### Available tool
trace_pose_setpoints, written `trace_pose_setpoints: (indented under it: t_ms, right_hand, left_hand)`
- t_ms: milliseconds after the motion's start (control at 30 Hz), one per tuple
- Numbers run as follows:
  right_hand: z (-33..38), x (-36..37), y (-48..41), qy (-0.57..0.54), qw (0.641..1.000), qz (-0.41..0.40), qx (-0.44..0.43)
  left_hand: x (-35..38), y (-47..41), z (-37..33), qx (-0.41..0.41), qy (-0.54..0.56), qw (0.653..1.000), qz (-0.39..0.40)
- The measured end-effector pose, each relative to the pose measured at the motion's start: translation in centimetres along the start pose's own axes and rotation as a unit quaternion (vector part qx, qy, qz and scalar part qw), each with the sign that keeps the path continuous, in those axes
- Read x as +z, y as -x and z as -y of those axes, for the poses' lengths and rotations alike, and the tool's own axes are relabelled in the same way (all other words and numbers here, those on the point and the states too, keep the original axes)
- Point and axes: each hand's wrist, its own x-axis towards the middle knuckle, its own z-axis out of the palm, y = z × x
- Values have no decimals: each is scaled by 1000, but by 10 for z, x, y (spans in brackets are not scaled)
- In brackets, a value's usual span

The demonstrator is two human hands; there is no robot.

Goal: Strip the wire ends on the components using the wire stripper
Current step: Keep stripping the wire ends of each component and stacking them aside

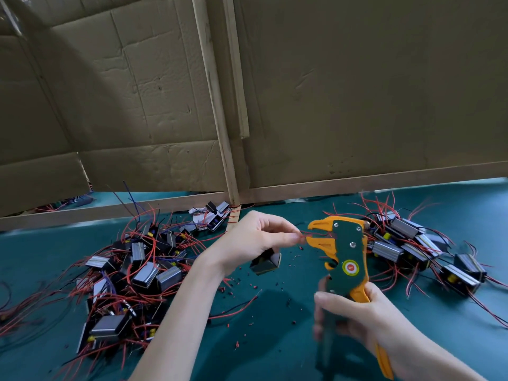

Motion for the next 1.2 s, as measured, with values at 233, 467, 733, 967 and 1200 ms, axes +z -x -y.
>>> trace_pose_setpoints:
  t_ms: [233, 467, 733, 967, 1200]
  right_hand:
    - [5, -12, -7, -78, 996, 8, 32]
    - [4, -20, -12, -103, 991, -3, 82]
    - [2, -25, -17, -116, 988, -10, 105]
    - [5, -26, -18, -138, 984, -14, 110]
    - [6, -25, -16, -127, 984, -14, 121]
  left_hand:
    - [-4, -3, 0, 41, -104, 989, -94]
    - [38, -43, -28, 234, -208, 916, -250]
    - [117, -94, -45, 188, -224, 954, -68]
    - [67, -47, -37, 110, -247, 963, 12]
    - [-43, 5, 7, -278, -448, 835, 156]
